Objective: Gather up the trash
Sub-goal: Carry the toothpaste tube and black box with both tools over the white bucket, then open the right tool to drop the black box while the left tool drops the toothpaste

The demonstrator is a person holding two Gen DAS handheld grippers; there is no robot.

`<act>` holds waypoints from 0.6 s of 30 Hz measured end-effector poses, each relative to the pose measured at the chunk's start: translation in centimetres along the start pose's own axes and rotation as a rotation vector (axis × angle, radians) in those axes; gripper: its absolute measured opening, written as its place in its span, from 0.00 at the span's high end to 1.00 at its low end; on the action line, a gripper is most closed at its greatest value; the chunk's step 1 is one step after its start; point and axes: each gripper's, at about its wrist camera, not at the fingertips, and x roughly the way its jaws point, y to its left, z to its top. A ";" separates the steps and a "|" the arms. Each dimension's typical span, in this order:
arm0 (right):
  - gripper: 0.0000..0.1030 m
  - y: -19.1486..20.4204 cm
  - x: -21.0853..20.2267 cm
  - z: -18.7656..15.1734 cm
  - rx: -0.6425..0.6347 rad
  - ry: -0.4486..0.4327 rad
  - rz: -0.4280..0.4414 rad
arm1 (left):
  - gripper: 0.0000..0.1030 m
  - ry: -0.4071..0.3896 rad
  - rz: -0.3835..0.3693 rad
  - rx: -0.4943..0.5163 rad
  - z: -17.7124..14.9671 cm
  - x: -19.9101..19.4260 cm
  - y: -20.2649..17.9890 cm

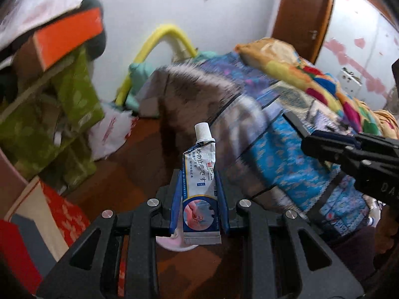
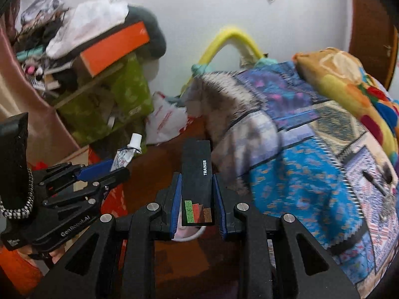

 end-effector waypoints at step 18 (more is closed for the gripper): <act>0.78 2.2 13.8 -1.6 0.054 0.296 0.114 | 0.74 0.282 0.063 -0.170 -7.1 10.4 6.6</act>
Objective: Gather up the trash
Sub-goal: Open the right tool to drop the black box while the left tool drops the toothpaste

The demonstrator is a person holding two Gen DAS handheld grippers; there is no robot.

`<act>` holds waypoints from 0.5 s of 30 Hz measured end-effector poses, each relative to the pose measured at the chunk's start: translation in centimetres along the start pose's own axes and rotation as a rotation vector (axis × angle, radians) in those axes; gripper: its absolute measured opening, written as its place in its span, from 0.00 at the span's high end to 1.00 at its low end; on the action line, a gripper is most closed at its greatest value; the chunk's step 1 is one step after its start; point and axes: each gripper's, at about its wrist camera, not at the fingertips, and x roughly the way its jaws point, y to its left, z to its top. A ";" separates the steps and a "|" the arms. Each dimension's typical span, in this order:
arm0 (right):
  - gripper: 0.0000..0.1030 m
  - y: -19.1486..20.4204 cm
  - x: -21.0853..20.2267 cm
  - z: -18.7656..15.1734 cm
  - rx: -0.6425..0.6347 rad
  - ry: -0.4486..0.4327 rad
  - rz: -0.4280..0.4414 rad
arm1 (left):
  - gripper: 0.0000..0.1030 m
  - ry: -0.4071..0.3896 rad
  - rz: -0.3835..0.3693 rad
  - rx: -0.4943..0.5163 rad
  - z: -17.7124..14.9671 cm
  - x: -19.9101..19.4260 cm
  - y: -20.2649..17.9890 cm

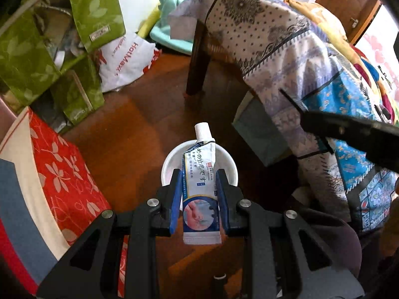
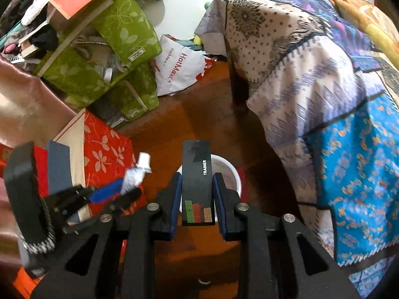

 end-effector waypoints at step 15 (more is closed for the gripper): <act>0.69 0.7 -0.5 1.3 -0.065 -0.030 -0.047 | 0.63 -0.008 -0.034 -0.022 3.4 1.2 -0.5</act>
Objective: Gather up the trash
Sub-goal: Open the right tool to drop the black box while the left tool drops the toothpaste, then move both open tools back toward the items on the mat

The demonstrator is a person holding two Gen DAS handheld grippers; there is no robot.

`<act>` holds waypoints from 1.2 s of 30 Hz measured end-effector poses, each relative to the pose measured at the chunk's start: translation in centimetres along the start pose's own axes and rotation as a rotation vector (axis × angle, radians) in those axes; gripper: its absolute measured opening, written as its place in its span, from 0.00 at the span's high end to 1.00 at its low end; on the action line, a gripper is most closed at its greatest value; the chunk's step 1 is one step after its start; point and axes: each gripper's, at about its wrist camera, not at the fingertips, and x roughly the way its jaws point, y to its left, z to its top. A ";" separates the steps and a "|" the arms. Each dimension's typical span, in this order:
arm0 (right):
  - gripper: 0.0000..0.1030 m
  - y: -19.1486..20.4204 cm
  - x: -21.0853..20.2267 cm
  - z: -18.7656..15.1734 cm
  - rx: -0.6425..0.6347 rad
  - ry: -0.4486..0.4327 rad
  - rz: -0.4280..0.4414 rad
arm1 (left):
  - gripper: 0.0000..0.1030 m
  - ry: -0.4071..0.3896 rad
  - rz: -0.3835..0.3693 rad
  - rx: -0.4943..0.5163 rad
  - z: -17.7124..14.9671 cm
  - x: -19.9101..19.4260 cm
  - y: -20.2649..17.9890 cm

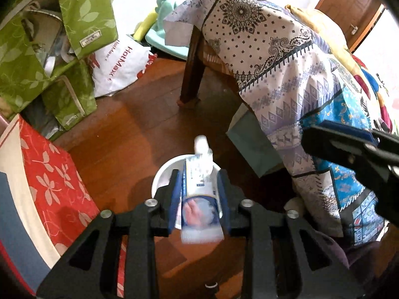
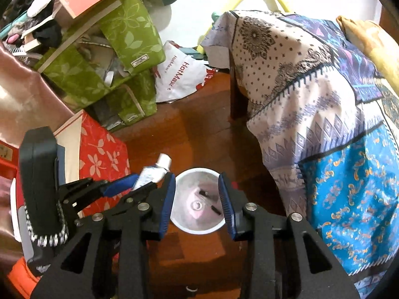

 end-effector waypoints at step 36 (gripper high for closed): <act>0.69 -4.7 -21.5 -7.5 0.089 -0.358 -0.139 | 0.59 -0.329 -0.043 0.253 -1.6 -20.1 -15.6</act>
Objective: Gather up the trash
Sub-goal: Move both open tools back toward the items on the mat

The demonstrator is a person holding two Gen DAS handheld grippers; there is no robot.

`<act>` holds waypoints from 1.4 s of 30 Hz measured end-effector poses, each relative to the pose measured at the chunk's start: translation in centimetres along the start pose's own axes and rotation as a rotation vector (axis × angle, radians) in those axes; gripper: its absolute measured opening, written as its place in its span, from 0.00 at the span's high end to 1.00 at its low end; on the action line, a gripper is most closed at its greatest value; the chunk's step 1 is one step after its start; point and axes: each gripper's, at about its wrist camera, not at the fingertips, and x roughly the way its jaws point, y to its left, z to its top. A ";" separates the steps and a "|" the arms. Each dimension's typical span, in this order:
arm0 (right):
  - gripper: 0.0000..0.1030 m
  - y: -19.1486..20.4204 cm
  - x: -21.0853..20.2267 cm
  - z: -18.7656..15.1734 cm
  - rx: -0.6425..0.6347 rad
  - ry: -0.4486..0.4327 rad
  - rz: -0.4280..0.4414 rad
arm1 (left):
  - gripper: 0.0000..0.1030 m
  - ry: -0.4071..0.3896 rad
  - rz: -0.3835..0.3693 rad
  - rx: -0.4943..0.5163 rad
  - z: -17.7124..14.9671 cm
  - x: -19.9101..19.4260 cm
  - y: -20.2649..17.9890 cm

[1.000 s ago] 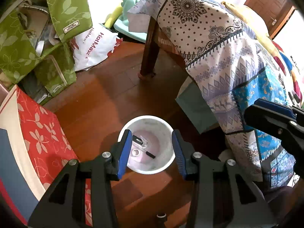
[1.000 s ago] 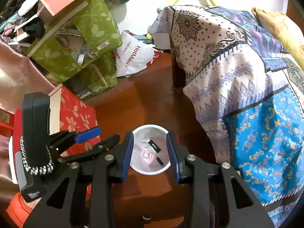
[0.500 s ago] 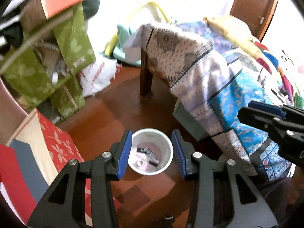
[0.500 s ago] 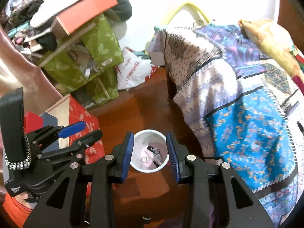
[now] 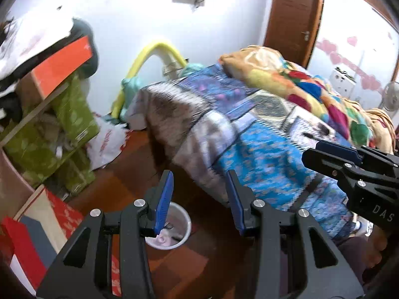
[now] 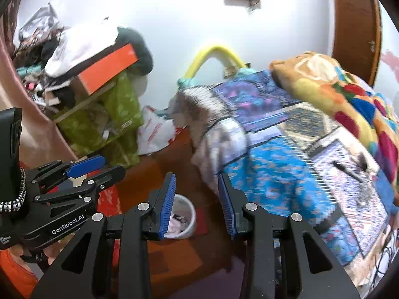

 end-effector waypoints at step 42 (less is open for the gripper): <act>0.40 -32.5 -1.6 -8.4 0.468 0.021 -0.302 | 0.44 0.177 -0.365 0.436 7.0 25.9 -33.2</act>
